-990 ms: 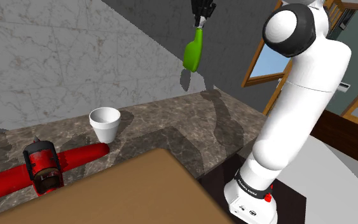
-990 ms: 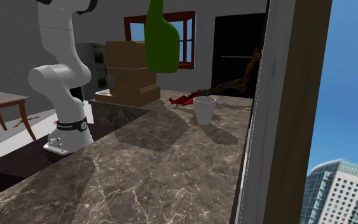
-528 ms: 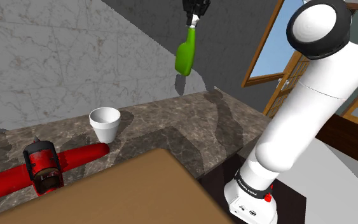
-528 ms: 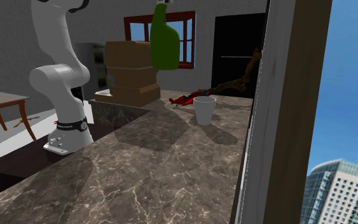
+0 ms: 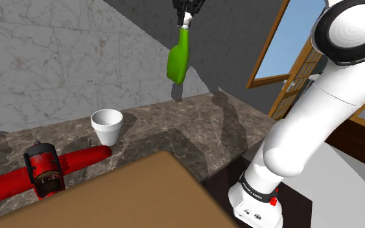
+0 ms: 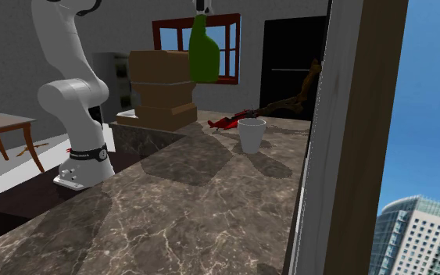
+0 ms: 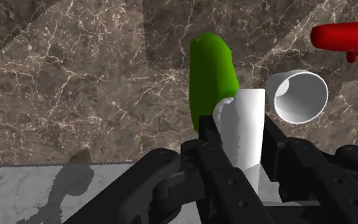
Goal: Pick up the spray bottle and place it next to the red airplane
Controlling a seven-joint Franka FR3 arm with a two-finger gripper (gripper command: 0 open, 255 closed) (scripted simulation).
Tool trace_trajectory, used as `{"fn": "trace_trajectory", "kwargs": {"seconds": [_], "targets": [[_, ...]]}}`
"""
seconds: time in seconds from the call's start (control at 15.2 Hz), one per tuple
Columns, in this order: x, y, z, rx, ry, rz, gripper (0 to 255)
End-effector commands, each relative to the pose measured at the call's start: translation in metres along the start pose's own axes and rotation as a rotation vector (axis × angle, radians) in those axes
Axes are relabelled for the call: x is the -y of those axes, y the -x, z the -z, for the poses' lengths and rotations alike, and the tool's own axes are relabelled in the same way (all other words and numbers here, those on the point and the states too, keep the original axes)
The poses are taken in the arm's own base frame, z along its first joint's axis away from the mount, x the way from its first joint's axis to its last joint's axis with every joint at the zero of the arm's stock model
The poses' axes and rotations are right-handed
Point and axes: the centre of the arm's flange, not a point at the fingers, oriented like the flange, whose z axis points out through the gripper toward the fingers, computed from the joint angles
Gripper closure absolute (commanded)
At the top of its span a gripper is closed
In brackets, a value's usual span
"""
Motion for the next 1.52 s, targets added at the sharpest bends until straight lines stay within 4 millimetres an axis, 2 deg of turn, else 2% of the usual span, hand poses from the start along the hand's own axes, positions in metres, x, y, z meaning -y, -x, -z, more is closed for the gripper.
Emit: {"fn": "trace_trajectory", "kwargs": {"seconds": [0.0,0.79,1.45], "targets": [[0.023,0.012,0.001,0.0,0.0,-0.002,255],[0.164,0.078,-0.001,0.0,0.0,-0.002,255],[0.164,0.076,-0.054,0.0,0.0,-0.002,255]]}}
